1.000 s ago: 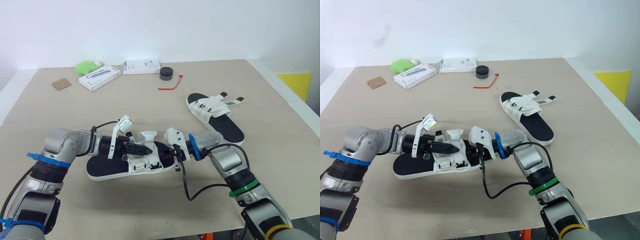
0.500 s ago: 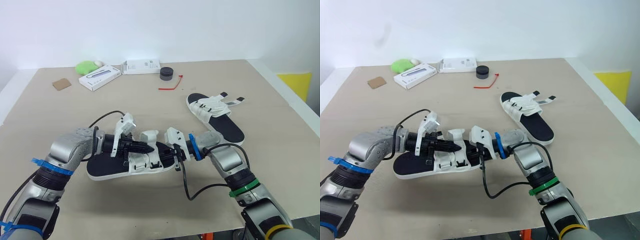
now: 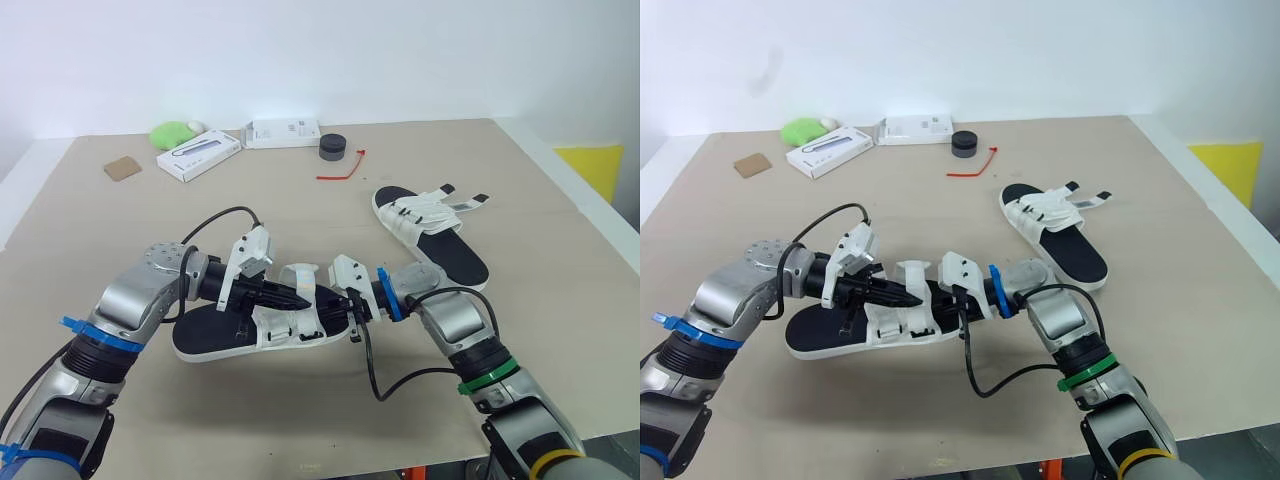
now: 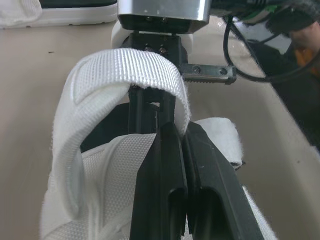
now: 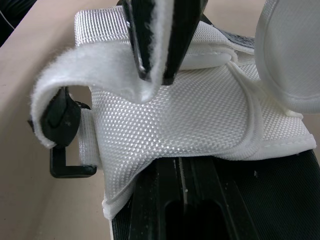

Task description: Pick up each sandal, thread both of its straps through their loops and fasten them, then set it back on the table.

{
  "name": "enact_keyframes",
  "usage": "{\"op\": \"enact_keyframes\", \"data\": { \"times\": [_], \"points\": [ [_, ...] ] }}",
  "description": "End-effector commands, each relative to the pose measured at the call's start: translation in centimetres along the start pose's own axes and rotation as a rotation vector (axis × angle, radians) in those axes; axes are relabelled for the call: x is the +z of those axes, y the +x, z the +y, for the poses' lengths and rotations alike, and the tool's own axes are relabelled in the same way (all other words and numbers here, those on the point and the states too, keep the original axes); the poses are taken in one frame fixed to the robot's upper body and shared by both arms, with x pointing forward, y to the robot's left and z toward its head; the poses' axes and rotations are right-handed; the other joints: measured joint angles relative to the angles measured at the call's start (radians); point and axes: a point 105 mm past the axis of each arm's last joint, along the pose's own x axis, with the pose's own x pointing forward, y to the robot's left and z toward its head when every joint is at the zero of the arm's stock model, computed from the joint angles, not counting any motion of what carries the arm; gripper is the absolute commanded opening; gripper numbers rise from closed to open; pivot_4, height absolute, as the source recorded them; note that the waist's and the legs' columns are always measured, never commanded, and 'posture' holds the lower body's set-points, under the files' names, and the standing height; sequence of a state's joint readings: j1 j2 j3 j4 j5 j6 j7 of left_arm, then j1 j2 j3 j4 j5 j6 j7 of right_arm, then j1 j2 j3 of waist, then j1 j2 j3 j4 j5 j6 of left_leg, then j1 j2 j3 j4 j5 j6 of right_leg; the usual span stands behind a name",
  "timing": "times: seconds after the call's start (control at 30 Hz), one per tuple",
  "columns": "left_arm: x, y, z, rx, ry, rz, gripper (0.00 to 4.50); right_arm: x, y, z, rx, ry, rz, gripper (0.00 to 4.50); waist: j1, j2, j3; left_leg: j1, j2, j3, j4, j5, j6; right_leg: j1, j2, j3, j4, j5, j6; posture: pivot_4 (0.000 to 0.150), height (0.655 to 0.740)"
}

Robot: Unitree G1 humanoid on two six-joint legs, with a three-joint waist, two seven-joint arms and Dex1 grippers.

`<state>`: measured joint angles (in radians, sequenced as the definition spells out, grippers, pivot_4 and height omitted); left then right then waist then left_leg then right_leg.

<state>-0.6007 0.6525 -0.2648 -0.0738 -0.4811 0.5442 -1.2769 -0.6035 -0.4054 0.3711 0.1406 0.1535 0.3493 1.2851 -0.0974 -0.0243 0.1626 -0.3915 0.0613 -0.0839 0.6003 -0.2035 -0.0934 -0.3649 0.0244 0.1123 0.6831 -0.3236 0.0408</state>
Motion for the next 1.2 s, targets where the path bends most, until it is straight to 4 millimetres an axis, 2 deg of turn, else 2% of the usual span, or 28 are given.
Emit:
{"op": "enact_keyframes", "data": {
  "times": [0.03,0.17,0.27,0.8,0.93,1.07,1.2],
  "points": [
    [-0.5,0.2,0.0,-0.009,0.032,0.023,0.04,-3.5,1.6,1.7,0.066,0.132,0.081,0.00,0.000,0.000,0.000,0.000,0.000,0.000,0.000,0.000,0.000,0.000,0.000,0.000,0.000,0.000,0.000,0.150,0.7400],
    [-0.6,0.5,1.3,0.055,0.077,0.019,0.04,-3.6,1.6,1.8,0.066,0.131,0.083,0.00,0.000,0.000,0.000,0.000,0.000,0.000,0.000,0.000,0.000,0.000,0.001,0.000,0.000,0.000,0.000,0.150,0.7400],
    [-0.7,0.8,1.5,0.060,0.108,0.022,0.04,-3.5,1.6,1.7,0.066,0.129,0.084,0.00,0.000,0.000,0.000,0.000,0.001,0.000,0.000,0.000,0.000,0.000,0.001,0.000,0.000,0.000,0.000,0.150,0.7400],
    [-0.5,1.2,0.2,-0.029,0.439,0.072,0.04,-3.4,1.7,1.6,0.064,0.123,0.076,0.00,0.000,0.000,0.000,0.000,0.001,0.000,0.001,0.000,0.001,0.000,0.001,0.000,0.000,0.000,-0.001,0.150,0.7400],
    [-0.2,1.3,-0.3,-0.034,0.453,0.062,0.04,-3.2,1.7,1.5,0.058,0.123,0.069,0.00,-0.002,0.000,0.000,0.000,0.001,0.000,0.001,-0.001,0.001,0.000,0.002,0.000,0.000,0.000,-0.001,0.150,0.7400],
    [-0.8,0.9,-0.3,-0.018,0.513,0.109,0.04,-3.2,1.7,1.5,0.055,0.122,0.068,0.00,-0.003,0.000,0.000,0.000,0.002,0.000,0.001,-0.001,0.002,0.000,0.002,0.000,0.000,0.000,-0.001,0.150,0.7400],
    [-1.0,0.7,0.6,0.083,0.578,0.147,0.04,-3.2,1.6,1.5,0.052,0.121,0.067,0.00,-0.003,0.000,0.000,0.001,0.002,0.000,0.001,-0.001,0.003,0.000,0.003,0.000,0.000,0.001,-0.002,0.150,0.7400]
  ]
}}
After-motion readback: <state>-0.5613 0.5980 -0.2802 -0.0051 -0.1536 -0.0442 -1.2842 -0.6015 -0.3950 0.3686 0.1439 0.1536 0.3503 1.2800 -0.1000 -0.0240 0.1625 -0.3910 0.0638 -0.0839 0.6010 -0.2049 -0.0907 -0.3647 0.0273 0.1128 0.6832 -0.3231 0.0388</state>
